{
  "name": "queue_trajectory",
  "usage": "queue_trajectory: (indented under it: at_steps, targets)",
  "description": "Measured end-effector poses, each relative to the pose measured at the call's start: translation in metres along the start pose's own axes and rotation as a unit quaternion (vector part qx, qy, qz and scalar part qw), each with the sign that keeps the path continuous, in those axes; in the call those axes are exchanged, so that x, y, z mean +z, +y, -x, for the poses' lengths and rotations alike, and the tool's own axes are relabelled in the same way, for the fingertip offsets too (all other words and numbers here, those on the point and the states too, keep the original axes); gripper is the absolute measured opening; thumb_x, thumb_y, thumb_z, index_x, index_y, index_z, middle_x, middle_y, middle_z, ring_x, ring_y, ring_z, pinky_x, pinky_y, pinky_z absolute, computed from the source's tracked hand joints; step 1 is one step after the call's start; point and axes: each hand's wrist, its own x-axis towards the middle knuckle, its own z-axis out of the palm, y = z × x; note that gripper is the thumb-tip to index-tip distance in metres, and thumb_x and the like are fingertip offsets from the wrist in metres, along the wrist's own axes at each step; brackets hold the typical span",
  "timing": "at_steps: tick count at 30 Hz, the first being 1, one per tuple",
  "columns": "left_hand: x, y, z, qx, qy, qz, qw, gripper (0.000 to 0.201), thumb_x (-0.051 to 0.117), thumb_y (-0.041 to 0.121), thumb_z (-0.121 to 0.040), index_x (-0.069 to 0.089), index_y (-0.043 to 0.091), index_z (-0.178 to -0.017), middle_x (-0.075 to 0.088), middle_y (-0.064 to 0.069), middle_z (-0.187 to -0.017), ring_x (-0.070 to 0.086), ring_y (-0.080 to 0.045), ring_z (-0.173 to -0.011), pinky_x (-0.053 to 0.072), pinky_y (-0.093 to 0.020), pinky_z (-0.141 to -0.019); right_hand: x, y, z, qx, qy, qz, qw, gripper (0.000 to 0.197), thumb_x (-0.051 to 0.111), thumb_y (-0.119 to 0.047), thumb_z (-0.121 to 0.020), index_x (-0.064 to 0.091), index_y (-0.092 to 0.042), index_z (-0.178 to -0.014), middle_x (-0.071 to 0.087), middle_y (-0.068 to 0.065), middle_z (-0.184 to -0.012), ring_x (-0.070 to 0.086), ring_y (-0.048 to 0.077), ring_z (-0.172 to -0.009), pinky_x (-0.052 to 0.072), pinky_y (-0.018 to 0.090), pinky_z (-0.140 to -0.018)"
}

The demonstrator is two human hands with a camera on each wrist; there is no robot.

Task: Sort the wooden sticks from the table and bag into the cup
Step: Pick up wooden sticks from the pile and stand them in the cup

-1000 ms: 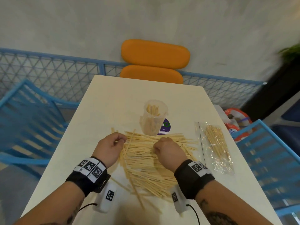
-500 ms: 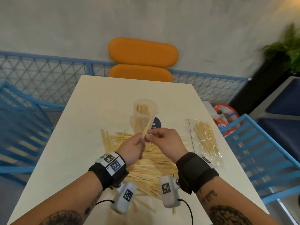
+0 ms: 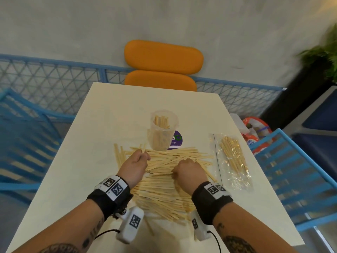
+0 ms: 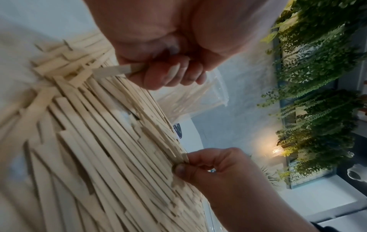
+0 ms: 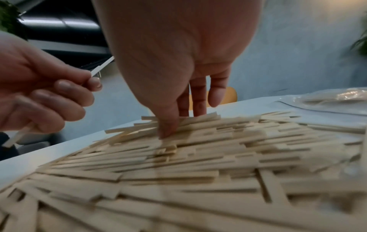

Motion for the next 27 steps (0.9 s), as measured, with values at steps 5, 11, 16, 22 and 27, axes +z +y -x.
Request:
queue_trajectory:
  at_steps: [5, 11, 16, 22, 27]
  targets:
    - [-0.008, 0.0, 0.001, 0.002, 0.029, 0.033, 0.999, 0.026, 0.037, 0.024, -0.106, 0.058, 0.014, -0.092, 0.046, 0.0, -0.066, 0.042, -0.018, -0.058, 0.038, -0.032, -0.057, -0.014, 0.008, 0.0, 0.04, 0.01, -0.05, 0.998, 0.022, 0.05, -0.028, -0.099, 0.072, -0.027, -0.098, 0.061, -0.003, -0.095, 0.056, 0.02, -0.097, 0.05, 0.037, -0.086]
    - [0.004, 0.018, 0.005, 0.007, 0.034, 0.099, 0.994, 0.028, 0.037, 0.021, -0.108, 0.06, 0.009, -0.097, 0.068, -0.007, -0.086, 0.065, -0.023, -0.077, 0.057, -0.044, -0.079, -0.05, 0.011, 0.004, 0.087, 0.084, -0.323, 0.939, 0.036, 0.061, -0.03, -0.095, 0.059, -0.011, -0.064, 0.051, 0.0, -0.059, 0.047, 0.013, -0.06, 0.044, 0.032, -0.063]
    - [0.029, 0.034, 0.003, -0.002, 0.018, 0.124, 0.992, 0.03, 0.038, 0.023, -0.108, 0.065, 0.013, -0.1, 0.073, -0.004, -0.106, 0.07, -0.02, -0.089, 0.057, -0.045, -0.088, -0.069, -0.001, 0.009, 0.102, 0.107, -0.39, 0.909, 0.035, 0.063, -0.032, -0.092, 0.062, -0.009, -0.067, 0.054, -0.002, -0.059, 0.047, 0.011, -0.059, 0.039, 0.025, -0.057]
    - [0.044, 0.053, 0.0, -0.041, 0.011, 0.229, 0.973, 0.03, 0.038, 0.022, -0.108, 0.065, 0.011, -0.106, 0.077, -0.004, -0.102, 0.074, -0.02, -0.091, 0.058, -0.043, -0.089, -0.061, -0.011, 0.017, 0.105, 0.111, -0.427, 0.891, 0.033, 0.063, -0.028, -0.092, 0.065, -0.003, -0.07, 0.055, 0.008, -0.06, 0.042, 0.013, -0.054, 0.039, 0.031, -0.056]
    - [0.048, 0.055, 0.002, -0.063, -0.014, 0.286, 0.956, 0.03, 0.036, 0.024, -0.109, 0.064, 0.011, -0.111, 0.077, -0.005, -0.106, 0.072, -0.024, -0.102, 0.057, -0.047, -0.093, -0.05, -0.016, 0.02, 0.119, 0.084, -0.433, 0.889, 0.027, 0.062, -0.03, -0.09, 0.073, -0.01, -0.075, 0.066, 0.01, -0.068, 0.051, 0.015, -0.057, 0.047, 0.037, -0.061]
